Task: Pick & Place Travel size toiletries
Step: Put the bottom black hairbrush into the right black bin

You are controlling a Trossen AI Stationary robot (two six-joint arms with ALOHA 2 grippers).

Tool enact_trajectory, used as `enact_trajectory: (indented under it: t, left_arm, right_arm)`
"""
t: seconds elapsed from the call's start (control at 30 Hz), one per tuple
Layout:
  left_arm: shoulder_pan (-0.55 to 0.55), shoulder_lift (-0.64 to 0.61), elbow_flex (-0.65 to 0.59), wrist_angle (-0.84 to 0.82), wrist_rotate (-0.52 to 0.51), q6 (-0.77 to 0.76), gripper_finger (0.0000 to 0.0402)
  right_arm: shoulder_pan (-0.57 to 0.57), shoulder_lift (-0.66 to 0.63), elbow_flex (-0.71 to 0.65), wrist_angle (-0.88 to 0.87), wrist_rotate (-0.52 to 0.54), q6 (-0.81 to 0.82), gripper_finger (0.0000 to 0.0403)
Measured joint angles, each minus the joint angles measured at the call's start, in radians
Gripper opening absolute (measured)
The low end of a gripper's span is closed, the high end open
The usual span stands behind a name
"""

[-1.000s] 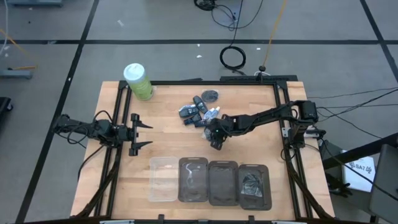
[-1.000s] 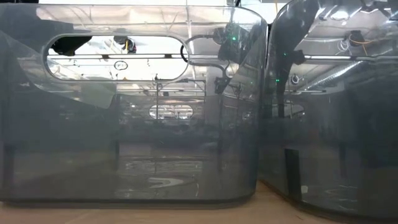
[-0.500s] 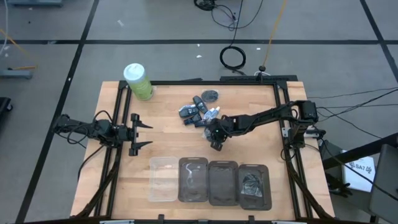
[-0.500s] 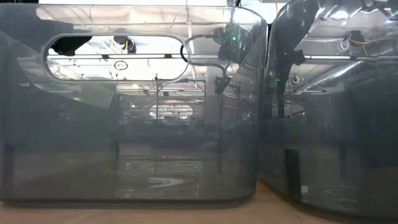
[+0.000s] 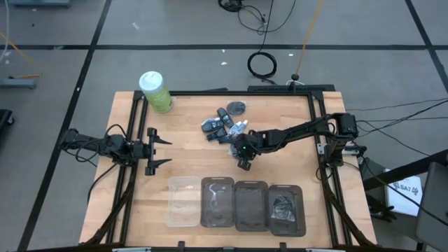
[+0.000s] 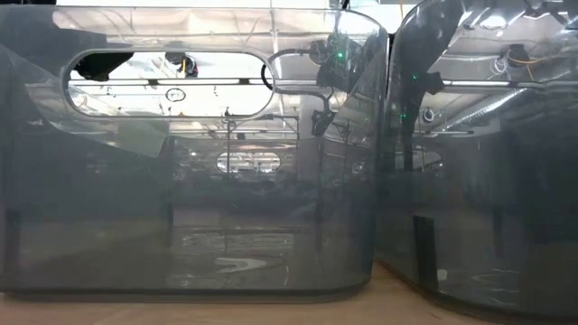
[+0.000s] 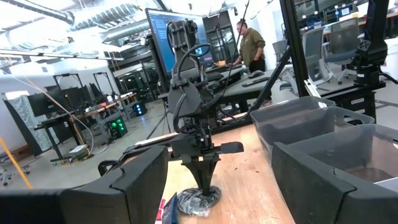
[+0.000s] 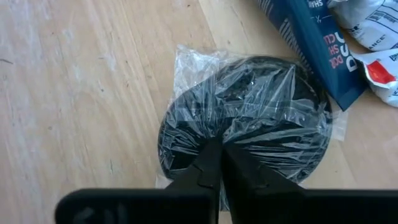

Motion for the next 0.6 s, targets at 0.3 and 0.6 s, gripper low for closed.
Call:
enact_trajectory:
  t: [0.3,0.6]
  left_arm:
    - [0.000,0.000,0.000,0.000,0.000,0.000,0.0283]
    - [0.000,0.000,0.000,0.000,-0.001,0.000,0.0283]
  right_arm:
    - [0.000,-0.015,-0.001,-0.012,0.003,-0.005,0.0001]
    - [0.000,-0.128,-0.004,-0.057,0.006,-0.015,0.0000]
